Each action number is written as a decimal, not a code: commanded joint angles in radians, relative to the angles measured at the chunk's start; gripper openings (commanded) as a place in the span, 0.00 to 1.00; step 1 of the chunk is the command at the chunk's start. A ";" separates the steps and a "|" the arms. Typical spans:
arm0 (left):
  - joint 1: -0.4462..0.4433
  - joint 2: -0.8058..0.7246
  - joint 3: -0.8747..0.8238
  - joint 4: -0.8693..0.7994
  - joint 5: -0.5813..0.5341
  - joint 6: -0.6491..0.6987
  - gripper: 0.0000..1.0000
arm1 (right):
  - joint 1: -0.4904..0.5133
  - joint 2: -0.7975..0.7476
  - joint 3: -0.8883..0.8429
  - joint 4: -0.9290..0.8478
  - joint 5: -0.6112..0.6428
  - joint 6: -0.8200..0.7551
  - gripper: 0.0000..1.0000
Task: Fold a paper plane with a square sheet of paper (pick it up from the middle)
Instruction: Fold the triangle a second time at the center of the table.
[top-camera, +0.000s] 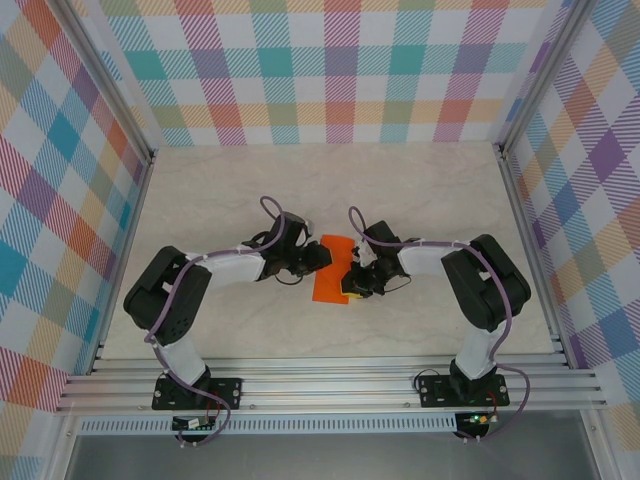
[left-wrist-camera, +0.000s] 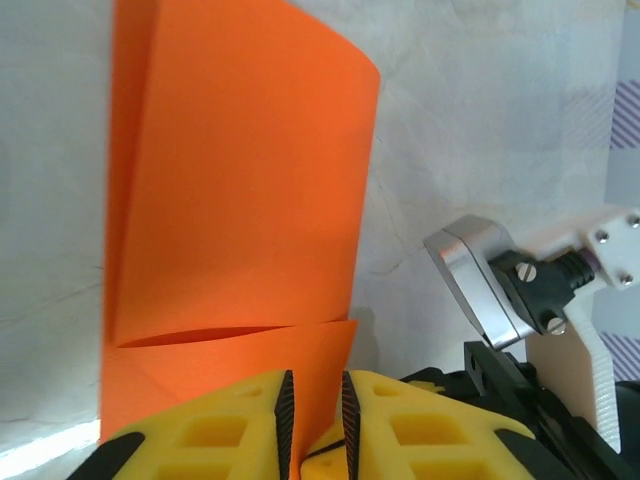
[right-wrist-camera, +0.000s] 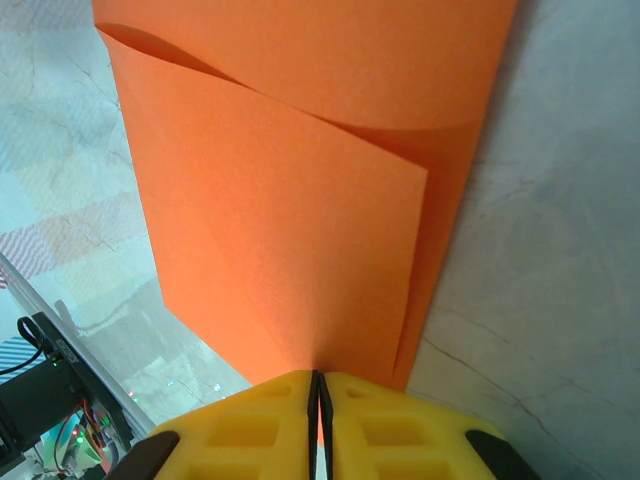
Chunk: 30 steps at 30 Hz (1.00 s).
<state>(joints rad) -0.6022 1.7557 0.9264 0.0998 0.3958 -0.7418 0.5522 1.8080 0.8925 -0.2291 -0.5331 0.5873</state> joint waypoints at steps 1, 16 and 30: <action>-0.005 0.059 0.023 0.023 0.064 -0.006 0.19 | 0.002 0.050 -0.002 -0.068 0.072 -0.010 0.13; 0.001 0.159 0.033 -0.042 -0.004 0.018 0.12 | 0.005 -0.025 0.042 -0.088 0.017 -0.018 0.15; 0.001 0.165 0.035 -0.032 0.006 0.004 0.12 | 0.051 0.062 0.174 -0.082 -0.007 0.007 0.14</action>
<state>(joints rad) -0.6006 1.8957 0.9695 0.1009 0.4183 -0.7395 0.5957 1.8259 1.0340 -0.2962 -0.5385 0.5884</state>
